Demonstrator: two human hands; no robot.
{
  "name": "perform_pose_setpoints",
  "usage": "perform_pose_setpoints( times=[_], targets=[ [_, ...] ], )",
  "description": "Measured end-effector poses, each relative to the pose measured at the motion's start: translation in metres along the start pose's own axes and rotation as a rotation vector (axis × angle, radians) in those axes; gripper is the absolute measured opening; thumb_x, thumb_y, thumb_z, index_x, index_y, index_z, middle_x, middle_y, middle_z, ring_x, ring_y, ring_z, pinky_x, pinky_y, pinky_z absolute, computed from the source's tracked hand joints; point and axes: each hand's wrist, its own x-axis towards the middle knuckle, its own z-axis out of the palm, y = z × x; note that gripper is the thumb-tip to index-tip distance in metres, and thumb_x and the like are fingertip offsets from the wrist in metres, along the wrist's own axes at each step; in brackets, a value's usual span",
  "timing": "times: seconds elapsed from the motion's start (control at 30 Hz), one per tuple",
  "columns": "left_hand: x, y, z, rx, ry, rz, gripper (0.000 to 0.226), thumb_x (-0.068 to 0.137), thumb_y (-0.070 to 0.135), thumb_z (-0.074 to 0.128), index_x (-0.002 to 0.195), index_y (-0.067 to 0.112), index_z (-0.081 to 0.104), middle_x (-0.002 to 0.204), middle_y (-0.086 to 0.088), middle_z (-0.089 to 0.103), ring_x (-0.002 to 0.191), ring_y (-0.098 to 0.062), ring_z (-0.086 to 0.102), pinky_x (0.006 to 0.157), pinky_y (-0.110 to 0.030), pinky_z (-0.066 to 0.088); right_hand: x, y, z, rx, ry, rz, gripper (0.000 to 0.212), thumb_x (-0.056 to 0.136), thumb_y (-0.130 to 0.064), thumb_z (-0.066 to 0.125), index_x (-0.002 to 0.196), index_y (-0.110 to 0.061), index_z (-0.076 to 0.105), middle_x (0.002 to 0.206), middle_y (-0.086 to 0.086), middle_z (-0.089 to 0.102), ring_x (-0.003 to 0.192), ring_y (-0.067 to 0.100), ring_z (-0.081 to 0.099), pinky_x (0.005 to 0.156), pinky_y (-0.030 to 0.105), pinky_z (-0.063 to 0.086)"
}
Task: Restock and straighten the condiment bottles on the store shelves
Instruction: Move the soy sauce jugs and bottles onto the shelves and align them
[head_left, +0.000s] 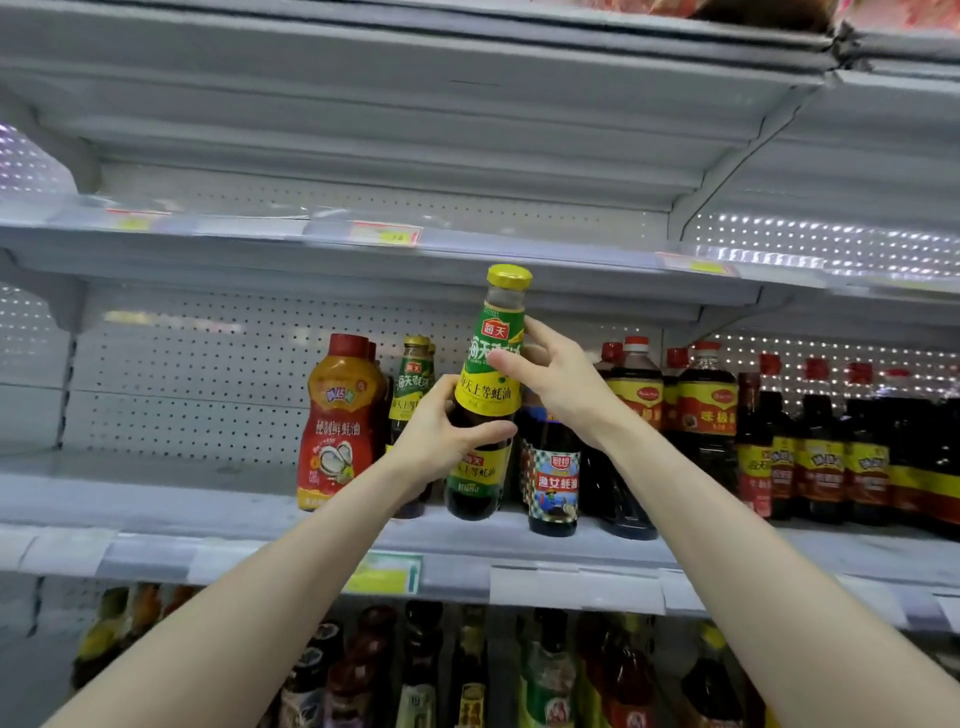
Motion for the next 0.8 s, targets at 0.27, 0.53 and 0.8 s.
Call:
perform_pose_setpoints(
  times=[0.27,0.53,0.8],
  targets=[
    [0.036,-0.047,0.011,0.013,-0.038,-0.051,0.051,0.074,0.027,0.082,0.116,0.022,0.055,0.107,0.007,0.068,0.103,-0.008,0.062,0.081,-0.026,0.051,0.019,0.048,-0.002,-0.009,0.026,0.058,0.039,0.095,-0.022,0.059,0.134,-0.021,0.052,0.123,-0.001,0.065,0.109,0.008,0.064,0.089,0.024,0.054],
    [0.047,-0.058,0.020,0.040,0.012,-0.111,0.049,0.071,0.035,0.083,0.112,0.022,0.058,0.106,0.004,0.068,0.095,-0.009,0.064,0.078,-0.029,0.054,0.032,0.067,-0.005,0.013,0.034,0.107,0.023,0.097,-0.024,0.055,0.119,-0.027,0.054,0.114,-0.003,0.067,0.102,0.007,0.065,0.080,0.021,0.056],
    [0.052,-0.065,0.021,0.076,0.052,-0.190,0.047,0.070,0.046,0.081,0.106,0.022,0.063,0.098,0.004,0.070,0.091,-0.014,0.068,0.077,-0.036,0.058,0.045,0.084,-0.002,0.037,0.063,0.172,0.042,0.097,-0.026,0.056,0.136,-0.014,0.048,0.122,0.009,0.065,0.103,0.015,0.066,0.079,0.024,0.057]
  ],
)
